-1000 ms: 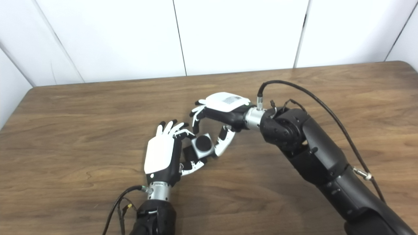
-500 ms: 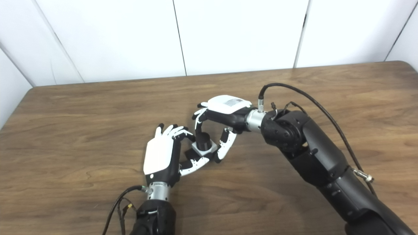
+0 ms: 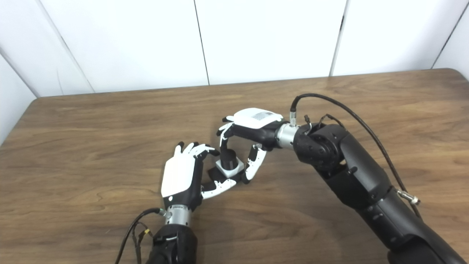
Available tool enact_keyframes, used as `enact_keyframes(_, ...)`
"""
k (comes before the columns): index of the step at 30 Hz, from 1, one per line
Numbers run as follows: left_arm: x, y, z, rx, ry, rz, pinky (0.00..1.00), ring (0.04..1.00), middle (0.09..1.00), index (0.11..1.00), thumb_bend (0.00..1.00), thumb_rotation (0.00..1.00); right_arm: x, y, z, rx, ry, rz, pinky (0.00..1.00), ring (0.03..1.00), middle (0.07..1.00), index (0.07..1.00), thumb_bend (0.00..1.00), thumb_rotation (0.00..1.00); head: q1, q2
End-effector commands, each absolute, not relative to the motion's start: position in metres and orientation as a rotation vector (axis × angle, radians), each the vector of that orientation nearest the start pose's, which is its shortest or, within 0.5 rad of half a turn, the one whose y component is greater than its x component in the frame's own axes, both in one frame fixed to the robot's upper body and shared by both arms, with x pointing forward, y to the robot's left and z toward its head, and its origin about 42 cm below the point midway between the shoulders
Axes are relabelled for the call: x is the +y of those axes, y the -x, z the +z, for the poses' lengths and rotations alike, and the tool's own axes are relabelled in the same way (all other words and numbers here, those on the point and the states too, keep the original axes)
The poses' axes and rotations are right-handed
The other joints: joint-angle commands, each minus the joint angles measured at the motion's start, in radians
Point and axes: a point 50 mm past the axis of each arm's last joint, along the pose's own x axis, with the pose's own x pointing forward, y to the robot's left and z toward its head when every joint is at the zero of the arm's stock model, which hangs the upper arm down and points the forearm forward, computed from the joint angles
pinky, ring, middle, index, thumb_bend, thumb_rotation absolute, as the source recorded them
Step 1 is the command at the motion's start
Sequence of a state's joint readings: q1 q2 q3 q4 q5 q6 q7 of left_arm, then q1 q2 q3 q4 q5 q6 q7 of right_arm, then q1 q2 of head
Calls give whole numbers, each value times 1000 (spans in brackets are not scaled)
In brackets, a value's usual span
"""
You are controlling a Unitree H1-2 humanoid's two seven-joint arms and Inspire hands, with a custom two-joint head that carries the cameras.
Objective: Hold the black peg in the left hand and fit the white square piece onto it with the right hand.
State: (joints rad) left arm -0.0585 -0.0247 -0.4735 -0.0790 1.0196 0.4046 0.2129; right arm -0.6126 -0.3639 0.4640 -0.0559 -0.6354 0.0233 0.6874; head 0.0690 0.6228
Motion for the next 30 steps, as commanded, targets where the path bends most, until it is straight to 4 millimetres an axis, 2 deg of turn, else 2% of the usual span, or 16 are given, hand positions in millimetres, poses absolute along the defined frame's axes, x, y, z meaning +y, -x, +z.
enact_keyframes(1, 77, -270, 132, -126, -974, 5, 1000, 915, 835, 691, 917, 582, -148, -407, 277, -375, 1323, 837, 927, 994, 888, 636, 948, 192, 2, -1)
enact_keyframes(7, 83, -270, 133, -111, -982, 5, 1000, 923, 849, 734, 940, 584, -155, -408, 279, -366, 1316, 818, 927, 996, 893, 652, 949, 202, 2, -7)
enact_keyframes(20, 98, -270, 135, -110, -1002, 3, 1000, 914, 864, 789, 952, 600, -176, -413, 281, -305, 1324, 768, 913, 998, 927, 834, 997, 246, -8, -14)
enact_keyframes(30, 117, -265, 137, -88, -988, 14, 1000, 941, 901, 862, 943, 603, -193, -412, 278, -241, 1326, 729, 917, 1000, 943, 865, 1000, 256, -22, -20)
